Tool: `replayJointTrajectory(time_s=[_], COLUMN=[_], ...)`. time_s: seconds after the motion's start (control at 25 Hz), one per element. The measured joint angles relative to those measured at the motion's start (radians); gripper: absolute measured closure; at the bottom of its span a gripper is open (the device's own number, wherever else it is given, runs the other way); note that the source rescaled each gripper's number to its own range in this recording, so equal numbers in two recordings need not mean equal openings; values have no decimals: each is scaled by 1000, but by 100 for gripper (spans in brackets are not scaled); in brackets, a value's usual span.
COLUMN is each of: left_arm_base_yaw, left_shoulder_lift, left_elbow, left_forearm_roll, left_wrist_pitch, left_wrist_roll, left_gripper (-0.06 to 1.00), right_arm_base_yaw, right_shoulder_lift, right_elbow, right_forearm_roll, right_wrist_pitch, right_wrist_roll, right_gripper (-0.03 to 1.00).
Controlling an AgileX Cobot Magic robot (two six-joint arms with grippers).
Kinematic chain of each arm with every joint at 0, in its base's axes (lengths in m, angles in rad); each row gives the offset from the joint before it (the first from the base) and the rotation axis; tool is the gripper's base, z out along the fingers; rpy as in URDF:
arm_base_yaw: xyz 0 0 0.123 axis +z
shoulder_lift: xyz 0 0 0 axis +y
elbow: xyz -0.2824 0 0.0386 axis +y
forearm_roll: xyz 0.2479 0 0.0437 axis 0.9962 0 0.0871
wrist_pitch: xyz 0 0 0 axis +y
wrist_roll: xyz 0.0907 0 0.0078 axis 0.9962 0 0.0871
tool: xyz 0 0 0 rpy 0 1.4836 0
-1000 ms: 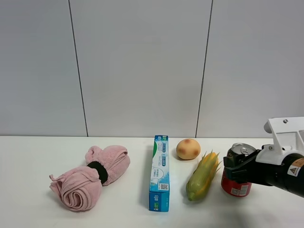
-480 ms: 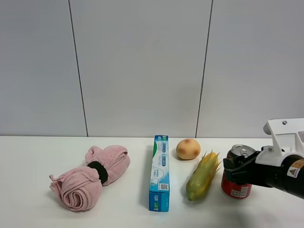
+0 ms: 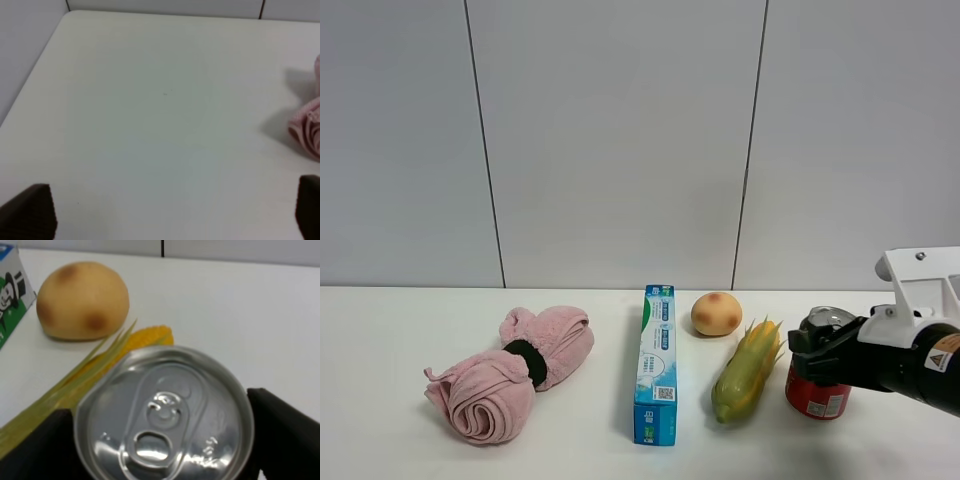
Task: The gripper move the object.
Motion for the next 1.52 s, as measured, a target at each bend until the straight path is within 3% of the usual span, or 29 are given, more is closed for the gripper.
replayJointTrajectory(time_s=[0.12,0.2,0.68,0.84,0.96,1.16,1.52], left_arm_base_yaw=[0,0,0,0,0,0,0], left_shoulder_lift=[0,0,0,0,0,0,0], left_elbow=[0,0,0,0,0,0,0], left_forearm_roll=[0,0,0,0,0,0,0], left_wrist_pitch=[0,0,0,0,0,0,0], left_wrist_roll=[0,0,0,0,0,0,0], left_gripper=[-6,-6,-6,-6,-6,-6,-6], right_arm_base_yaw=[0,0,2,3,3,3,3], right_shoulder_lift=[0,-1,-389,-541,-710,-937,-1155], right_elbow=[0,0,0,-1,-17,-146,-437], right_forearm_roll=[0,0,-86,-119,-131,-106,-108], right_wrist_pitch=[-1,-1,10,60,219,679,1316], right_wrist_roll=[0,0,91,97,76,-6,-78], right_gripper=[53,48,46,46,46,46,46])
